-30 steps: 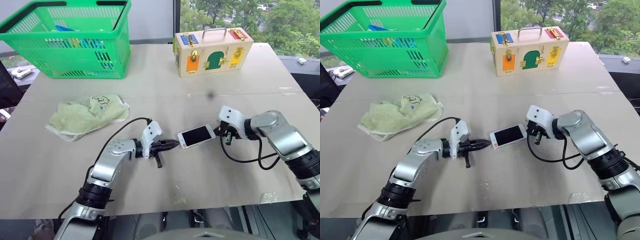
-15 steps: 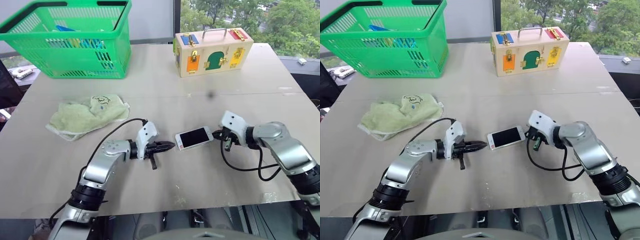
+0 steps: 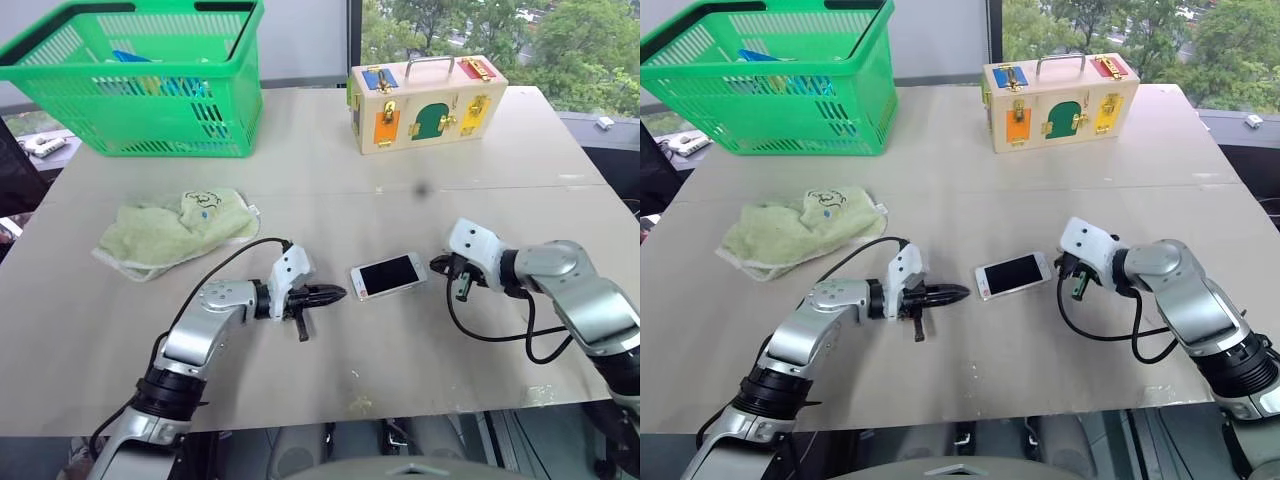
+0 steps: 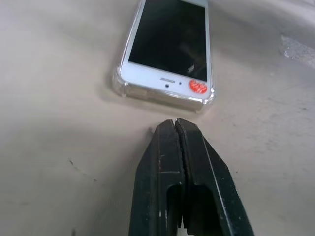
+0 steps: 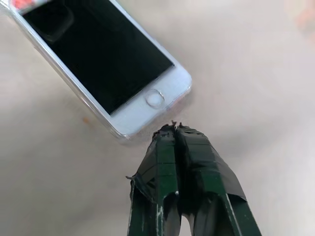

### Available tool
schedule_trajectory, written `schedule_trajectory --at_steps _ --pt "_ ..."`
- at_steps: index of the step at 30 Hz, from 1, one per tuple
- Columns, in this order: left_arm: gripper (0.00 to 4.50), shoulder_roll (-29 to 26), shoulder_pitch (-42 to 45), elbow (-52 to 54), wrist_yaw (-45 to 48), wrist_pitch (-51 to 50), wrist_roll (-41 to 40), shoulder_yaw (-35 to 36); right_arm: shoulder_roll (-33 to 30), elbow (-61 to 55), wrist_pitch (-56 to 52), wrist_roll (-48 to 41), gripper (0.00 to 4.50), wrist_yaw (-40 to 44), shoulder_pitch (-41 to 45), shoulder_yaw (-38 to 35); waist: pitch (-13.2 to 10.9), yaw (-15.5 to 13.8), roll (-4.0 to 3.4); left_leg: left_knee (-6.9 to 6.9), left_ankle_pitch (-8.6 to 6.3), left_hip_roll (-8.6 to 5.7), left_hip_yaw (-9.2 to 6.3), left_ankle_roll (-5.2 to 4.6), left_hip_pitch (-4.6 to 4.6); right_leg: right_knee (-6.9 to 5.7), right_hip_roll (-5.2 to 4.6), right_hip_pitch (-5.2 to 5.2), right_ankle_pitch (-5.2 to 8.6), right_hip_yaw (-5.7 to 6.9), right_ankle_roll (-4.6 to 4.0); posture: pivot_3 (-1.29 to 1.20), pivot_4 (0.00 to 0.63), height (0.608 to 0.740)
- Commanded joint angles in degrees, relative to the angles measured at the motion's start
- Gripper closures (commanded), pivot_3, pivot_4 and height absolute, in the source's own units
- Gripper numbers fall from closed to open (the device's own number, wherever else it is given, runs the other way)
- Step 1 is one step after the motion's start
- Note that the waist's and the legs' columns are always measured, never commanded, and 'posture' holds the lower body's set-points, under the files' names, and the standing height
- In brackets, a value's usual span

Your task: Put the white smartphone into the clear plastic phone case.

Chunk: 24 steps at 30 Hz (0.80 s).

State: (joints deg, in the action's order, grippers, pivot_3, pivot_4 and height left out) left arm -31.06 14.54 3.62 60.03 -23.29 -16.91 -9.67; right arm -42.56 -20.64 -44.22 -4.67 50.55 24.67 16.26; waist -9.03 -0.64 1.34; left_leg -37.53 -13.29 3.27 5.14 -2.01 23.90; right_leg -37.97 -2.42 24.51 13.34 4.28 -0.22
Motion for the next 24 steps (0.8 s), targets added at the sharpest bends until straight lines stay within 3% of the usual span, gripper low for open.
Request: schedule_trajectory --at_steps 1,6,11,18,24 --pt "4.5 0.41 0.93 -0.06 0.33 1.33 0.12 -0.7 1.74 -3.29 -0.51 -0.32 4.47 0.09 1.15 2.9 0.0 -0.02 0.0 0.0 0.0 0.0 0.0 0.0 0.0 0.0 0.01 0.0 0.0 0.0 0.0 0.0 0.15 0.74" --pt "4.5 0.71 1.61 -0.26 0.04 1.54 0.12 -1.09 3.59 -4.21 -1.06 -0.76 4.47 -0.13 1.36 4.69 0.0 -0.13 0.0 0.0 0.0 -0.01 0.01 0.0 0.01 0.0 0.01 0.01 0.0 0.0 0.0 0.0 0.15 0.74" --pt "4.5 -0.01 1.28 0.8 -0.09 1.01 -0.12 -0.84 3.96 -4.63 -1.96 -2.67 4.47 -0.66 1.39 1.83 0.0 -0.1 0.0 -0.01 0.0 -0.03 0.02 0.0 0.01 0.0 -0.02 0.01 0.0 -0.02 0.0 0.0 0.15 0.74" --pt "4.5 0.04 2.08 0.35 -0.46 0.88 0.0 -1.11 -0.29 -2.52 -2.66 -1.01 4.47 -2.85 2.52 -1.78 0.0 -0.13 0.0 -0.01 0.0 -0.03 0.02 0.0 0.01 0.0 -0.02 0.01 0.0 -0.01 0.0 0.0 0.15 0.74" --pt "4.5 0.03 2.0 0.28 -0.59 1.07 0.1 -1.28 -1.69 -1.64 -2.5 1.63 4.47 -3.41 3.01 2.03 0.0 -0.01 0.0 0.0 0.0 -0.02 0.02 0.0 0.01 0.0 0.0 0.02 0.0 -0.03 0.0 0.0 0.15 0.74"
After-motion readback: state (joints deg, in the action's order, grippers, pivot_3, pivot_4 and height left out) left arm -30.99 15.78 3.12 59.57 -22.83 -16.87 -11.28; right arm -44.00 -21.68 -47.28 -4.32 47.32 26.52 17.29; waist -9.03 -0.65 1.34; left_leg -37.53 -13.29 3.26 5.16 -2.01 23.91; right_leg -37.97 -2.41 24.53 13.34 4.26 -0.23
